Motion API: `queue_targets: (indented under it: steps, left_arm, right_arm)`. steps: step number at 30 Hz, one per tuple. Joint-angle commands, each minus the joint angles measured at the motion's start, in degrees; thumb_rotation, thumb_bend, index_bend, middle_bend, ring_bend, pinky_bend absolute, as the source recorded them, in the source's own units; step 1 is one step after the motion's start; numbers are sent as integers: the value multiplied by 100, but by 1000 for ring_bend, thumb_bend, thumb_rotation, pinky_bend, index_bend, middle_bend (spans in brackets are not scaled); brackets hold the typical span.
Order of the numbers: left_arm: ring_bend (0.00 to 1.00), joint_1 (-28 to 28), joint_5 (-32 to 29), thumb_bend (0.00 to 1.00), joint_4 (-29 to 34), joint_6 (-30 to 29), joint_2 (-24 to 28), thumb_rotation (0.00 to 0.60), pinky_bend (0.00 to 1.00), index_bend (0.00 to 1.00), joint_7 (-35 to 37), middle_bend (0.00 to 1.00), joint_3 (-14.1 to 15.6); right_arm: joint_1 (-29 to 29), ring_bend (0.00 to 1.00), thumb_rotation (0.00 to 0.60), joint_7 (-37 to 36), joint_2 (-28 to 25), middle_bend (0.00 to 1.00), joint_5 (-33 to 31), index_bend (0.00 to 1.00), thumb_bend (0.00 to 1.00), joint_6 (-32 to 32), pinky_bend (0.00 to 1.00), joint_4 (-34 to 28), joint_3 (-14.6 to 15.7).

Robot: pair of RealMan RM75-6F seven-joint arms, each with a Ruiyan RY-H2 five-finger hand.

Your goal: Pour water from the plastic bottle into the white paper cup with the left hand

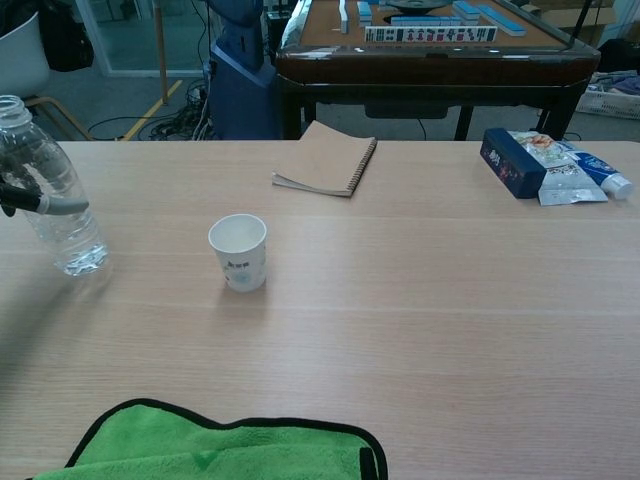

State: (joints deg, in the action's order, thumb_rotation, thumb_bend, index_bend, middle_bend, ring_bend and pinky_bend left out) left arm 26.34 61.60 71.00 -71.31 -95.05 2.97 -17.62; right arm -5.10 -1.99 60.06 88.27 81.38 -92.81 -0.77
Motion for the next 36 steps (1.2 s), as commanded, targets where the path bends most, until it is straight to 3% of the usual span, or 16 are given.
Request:
queue_targets:
  steps: [1, 7, 18, 25, 36]
  left_arm:
    - [494, -25, 47, 74, -73, 73, -21, 600, 631, 542, 150, 601, 15]
    - [400, -79, 119, 74, -134, 170, 10, 600, 549, 478, 394, 511, 30]
    - [327, -162, 214, 74, -303, 280, -8, 600, 433, 453, 739, 415, 53]
    - [187, -196, 69, 73, -203, 433, 65, 600, 322, 307, 590, 263, 45]
    - [98, -281, -160, 67, 117, 458, 213, 600, 210, 112, 217, 107, 12]
  right_arm:
    - [1, 223, 600, -1, 0, 214, 5, 229, 172, 6, 466, -1, 1]
    - [2, 223, 600, 7, 4, 214, 10, 229, 173, 9, 466, -4, 3]
    - [-1, 223, 600, 13, 6, 214, -3, 229, 173, 0, 466, 0, 0]
    - [-1, 223, 600, 21, -2, 214, 6, 229, 173, -5, 466, -13, 10]
    - [-1, 223, 600, 35, 1, 214, 16, 229, 172, -2, 466, -20, 14]
